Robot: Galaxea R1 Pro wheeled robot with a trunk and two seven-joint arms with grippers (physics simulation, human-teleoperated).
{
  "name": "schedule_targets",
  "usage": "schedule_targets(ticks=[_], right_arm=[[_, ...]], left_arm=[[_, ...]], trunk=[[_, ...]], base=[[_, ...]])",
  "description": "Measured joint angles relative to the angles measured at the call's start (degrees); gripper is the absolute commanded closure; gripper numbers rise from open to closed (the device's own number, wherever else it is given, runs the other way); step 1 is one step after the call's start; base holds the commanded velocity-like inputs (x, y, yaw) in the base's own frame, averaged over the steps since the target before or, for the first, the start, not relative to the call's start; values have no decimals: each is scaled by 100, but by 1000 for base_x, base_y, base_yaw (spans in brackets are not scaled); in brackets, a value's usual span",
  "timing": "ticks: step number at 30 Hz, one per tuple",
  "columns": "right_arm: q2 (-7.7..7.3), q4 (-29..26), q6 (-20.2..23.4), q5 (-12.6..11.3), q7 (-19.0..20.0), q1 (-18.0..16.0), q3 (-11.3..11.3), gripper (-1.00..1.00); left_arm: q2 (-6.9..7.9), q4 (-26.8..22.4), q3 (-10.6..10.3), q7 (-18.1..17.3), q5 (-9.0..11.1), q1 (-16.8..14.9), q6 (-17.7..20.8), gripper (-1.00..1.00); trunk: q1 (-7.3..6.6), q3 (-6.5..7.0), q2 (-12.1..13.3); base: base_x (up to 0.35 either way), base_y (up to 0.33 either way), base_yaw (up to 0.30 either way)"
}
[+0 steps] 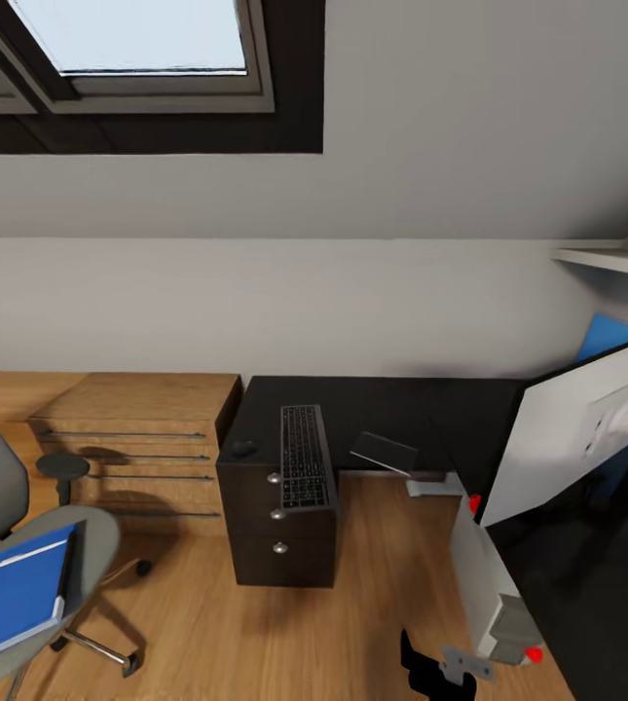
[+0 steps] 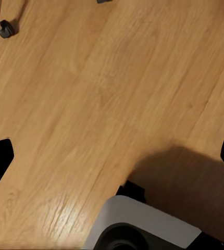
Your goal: In the bedroom, organize the workspace by keeping the computer under the desk, ensuring the monitor is on the desk, placing the keyboard on the desk next to the monitor, placing the mouse on the desk next to the keyboard, moving the folder from the swivel chair onto the desk next to the mouse, stacking the notebook on top of the folder with the pen on top of the notebook, and positioning the swivel chair next to the desk.
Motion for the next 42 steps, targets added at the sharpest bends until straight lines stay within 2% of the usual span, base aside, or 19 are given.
schedule_targets(ticks=[7,13,16,17,19,23,27,28,29,30,32,33,35,36,38,39,42], right_arm=[[59,0,0,1,4,0,6,-100],[179,-7,0,11,0,-1,10,-100],[185,-8,0,13,0,-1,6,-100],[300,-33,-55,612,5,6,59,-100],[336,-284,-44,1048,-62,-2,31,-100],[343,-1010,276,1179,-277,-9,26,-100],[320,-2171,1511,1210,-647,-12,20,-100],[314,-2728,2220,1238,-809,-12,15,-100],[311,-3066,2617,1247,-892,-9,13,-100],[305,-3656,3402,1265,-1043,-5,11,-100],[297,-4304,4188,1251,-1187,5,7,-100],[290,-4864,4965,1256,-1331,28,-3,-100],[282,-5404,5731,1261,-1479,67,-20,-100],[253,-5791,6337,1264,-1621,110,-59,-100],[187,-6065,6743,1259,-1749,162,-133,-100],[101,-6227,6954,1260,-1841,212,-239,-100],[-79,-6403,7125,1237,-1931,306,-417,-100]], left_arm=[[1,0,0,1,1,0,0,-100],[7,-1,0,1,5,1,-1,-100],[6,-1,0,1,5,1,-1,-100],[0,0,-1,1,5,0,-1,-100],[0,0,-4,0,5,1,-1,-100],[-1,0,-7,0,5,1,-1,-100],[-1,7,-7,0,5,1,-1,-100],[-1,15,-7,0,5,1,-1,-100],[-1,18,-7,0,5,1,-1,-100],[1,28,-8,0,7,1,-1,-100],[3,34,-8,0,9,1,-1,-100],[5,38,-8,0,11,1,-1,-100],[6,40,-8,0,12,1,-1,-100],[7,41,-7,0,10,1,-1,-100],[7,42,-8,0,9,1,-1,-100],[7,42,-7,0,9,1,-1,-100],[8,42,-8,0,7,1,-1,-100]], trunk=[[-154,120,281],[-289,222,521],[-355,276,642],[-377,294,682],[-421,331,762],[-509,402,923],[-597,474,1083],[-619,493,1123],[-641,511,1163],[-663,529,1204],[-707,565,1284],[-729,583,1324],[-773,619,1405],[-795,637,1445],[-839,672,1525],[-861,690,1565],[-927,744,1686]], base=[[-302,0,-211],[-65,0,-42],[-3,0,-2],[0,0,0],[0,0,0],[0,0,0],[0,0,0],[0,0,0],[0,0,0],[0,0,0],[0,0,0],[0,0,0],[0,0,0],[0,0,0],[0,0,0],[0,0,0],[0,0,0]])
